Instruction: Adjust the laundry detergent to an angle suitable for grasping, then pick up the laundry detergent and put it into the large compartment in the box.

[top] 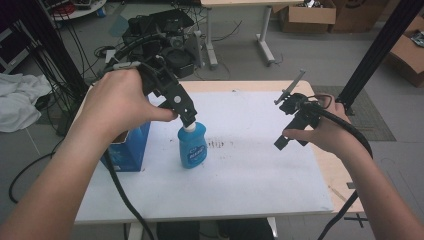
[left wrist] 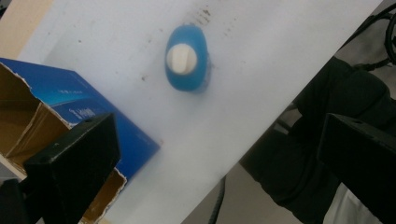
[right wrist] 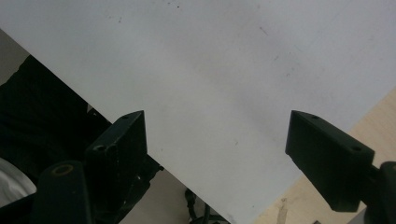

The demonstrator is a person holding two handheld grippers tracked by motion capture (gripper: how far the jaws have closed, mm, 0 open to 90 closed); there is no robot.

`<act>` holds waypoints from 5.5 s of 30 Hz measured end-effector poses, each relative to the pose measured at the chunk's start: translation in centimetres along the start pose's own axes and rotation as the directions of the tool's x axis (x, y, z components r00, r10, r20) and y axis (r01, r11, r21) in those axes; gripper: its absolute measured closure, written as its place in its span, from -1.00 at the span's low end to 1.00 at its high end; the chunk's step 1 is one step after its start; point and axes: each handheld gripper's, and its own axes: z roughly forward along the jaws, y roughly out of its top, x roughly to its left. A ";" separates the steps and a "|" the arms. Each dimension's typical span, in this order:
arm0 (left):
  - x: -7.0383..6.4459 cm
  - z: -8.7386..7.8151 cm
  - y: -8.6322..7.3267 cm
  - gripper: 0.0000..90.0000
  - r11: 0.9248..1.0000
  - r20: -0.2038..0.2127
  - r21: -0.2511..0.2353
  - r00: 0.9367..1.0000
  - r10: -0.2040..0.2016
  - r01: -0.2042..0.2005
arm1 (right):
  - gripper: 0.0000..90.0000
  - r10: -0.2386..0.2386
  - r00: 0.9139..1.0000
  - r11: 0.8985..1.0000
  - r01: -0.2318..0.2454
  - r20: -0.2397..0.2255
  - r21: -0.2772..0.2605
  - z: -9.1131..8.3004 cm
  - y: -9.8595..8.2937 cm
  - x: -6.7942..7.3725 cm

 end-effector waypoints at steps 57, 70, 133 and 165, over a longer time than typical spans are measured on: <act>0.2 0.1 0.2 -1.00 1.000 -0.016 0.010 1.000 -0.011 0.011 | -0.54 0.017 1.000 1.000 -0.017 -0.011 0.001 0.1 -0.3 -0.8; 1.1 2.1 1.0 -1.00 1.000 0.014 0.001 1.000 -0.025 0.025 | -0.54 0.012 1.000 1.000 -0.012 -0.012 0.005 0.4 -0.4 -1.2; 3.6 15.7 4.1 -1.00 0.990 0.058 0.138 0.998 -0.040 0.031 | -0.54 0.028 0.999 0.999 -0.028 -0.026 0.026 2.1 -0.5 -2.4; 3.7 19.9 4.3 -0.96 0.983 0.065 0.184 0.998 -0.020 0.008 | -0.54 0.039 0.999 0.999 -0.038 -0.030 0.029 2.6 -0.5 -2.8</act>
